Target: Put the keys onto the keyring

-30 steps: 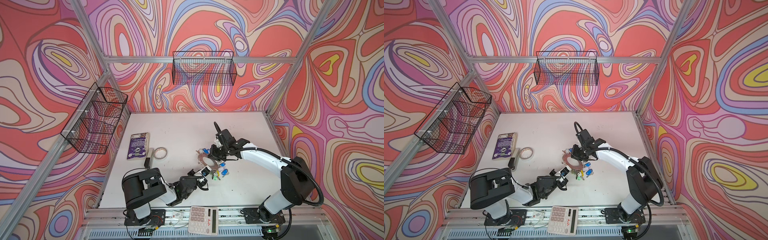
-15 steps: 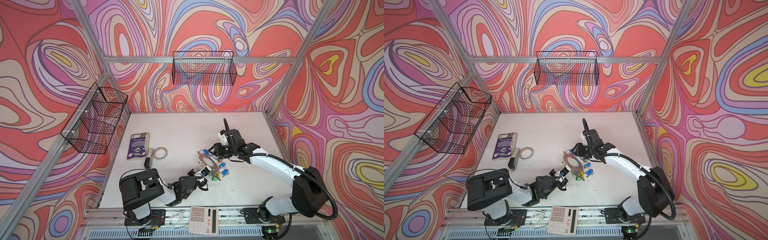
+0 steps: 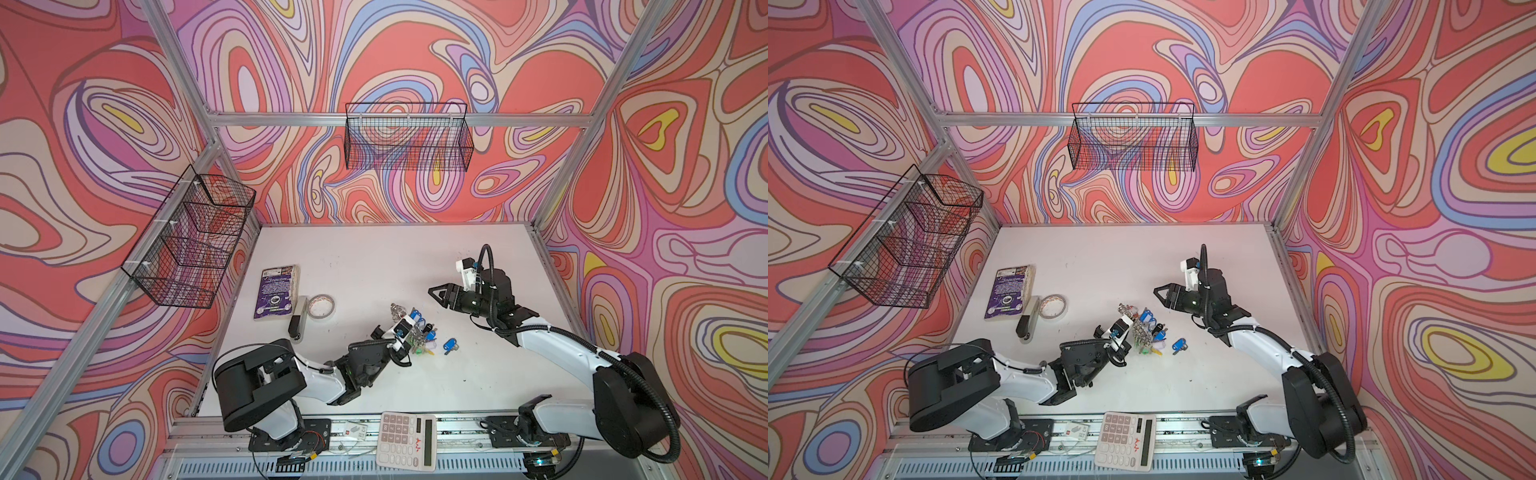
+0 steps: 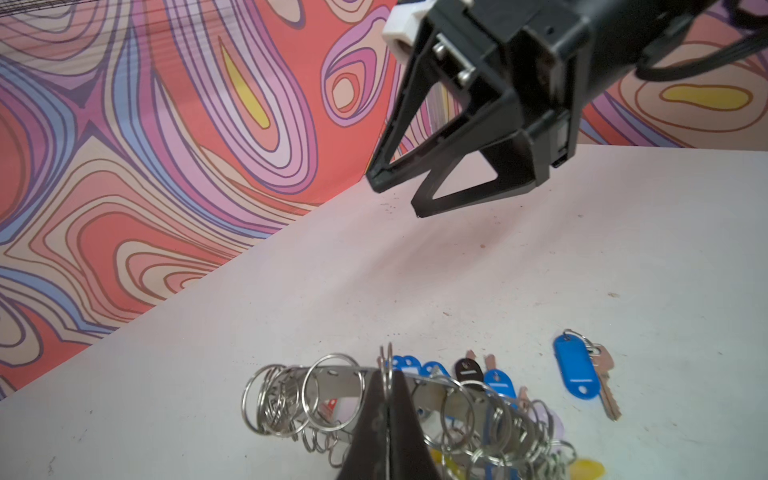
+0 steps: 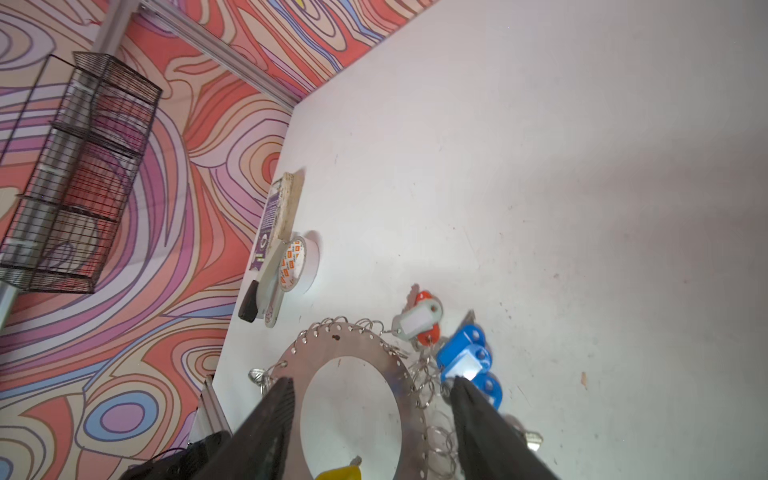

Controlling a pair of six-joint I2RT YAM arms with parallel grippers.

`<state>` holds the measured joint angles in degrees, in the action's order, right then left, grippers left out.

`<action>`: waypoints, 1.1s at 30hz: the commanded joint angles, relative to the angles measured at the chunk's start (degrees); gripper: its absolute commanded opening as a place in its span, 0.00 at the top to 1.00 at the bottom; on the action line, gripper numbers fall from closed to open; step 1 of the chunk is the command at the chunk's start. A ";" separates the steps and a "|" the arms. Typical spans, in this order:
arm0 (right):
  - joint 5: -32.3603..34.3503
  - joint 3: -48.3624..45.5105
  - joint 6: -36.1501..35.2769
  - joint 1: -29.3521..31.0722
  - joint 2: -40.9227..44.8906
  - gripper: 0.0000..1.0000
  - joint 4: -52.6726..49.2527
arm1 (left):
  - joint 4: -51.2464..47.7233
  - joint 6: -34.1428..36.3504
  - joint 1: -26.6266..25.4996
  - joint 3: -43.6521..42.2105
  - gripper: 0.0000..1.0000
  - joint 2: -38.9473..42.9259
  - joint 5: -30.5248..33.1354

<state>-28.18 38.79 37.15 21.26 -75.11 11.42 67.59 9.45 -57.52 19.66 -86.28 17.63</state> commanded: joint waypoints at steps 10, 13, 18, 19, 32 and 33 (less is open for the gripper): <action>-3.19 -2.67 -2.48 -1.87 3.28 0.13 24.35 | -8.10 -10.92 11.00 8.95 1.00 10.40 -17.52; -0.55 -6.52 -4.22 -1.83 4.46 0.02 31.50 | -9.35 -12.86 13.91 9.35 1.00 11.65 -23.63; -3.86 -8.79 -4.16 -1.94 3.34 0.02 38.06 | -2.71 -17.32 18.38 9.38 1.00 9.83 -35.06; -6.44 -8.16 -4.89 -1.93 2.91 0.06 37.19 | -1.14 -18.55 19.08 9.38 1.00 8.96 -37.29; -25.66 -3.30 -0.32 -1.87 -4.49 0.54 40.63 | 7.22 -27.11 22.35 14.68 1.00 1.64 -56.11; -25.94 -3.23 -0.71 -1.83 -4.02 0.55 40.10 | 7.20 -27.34 22.61 14.85 1.00 1.44 -56.58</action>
<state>-50.11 33.76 37.36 19.53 -80.36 51.68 67.22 -15.94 -35.59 32.08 -84.62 -33.98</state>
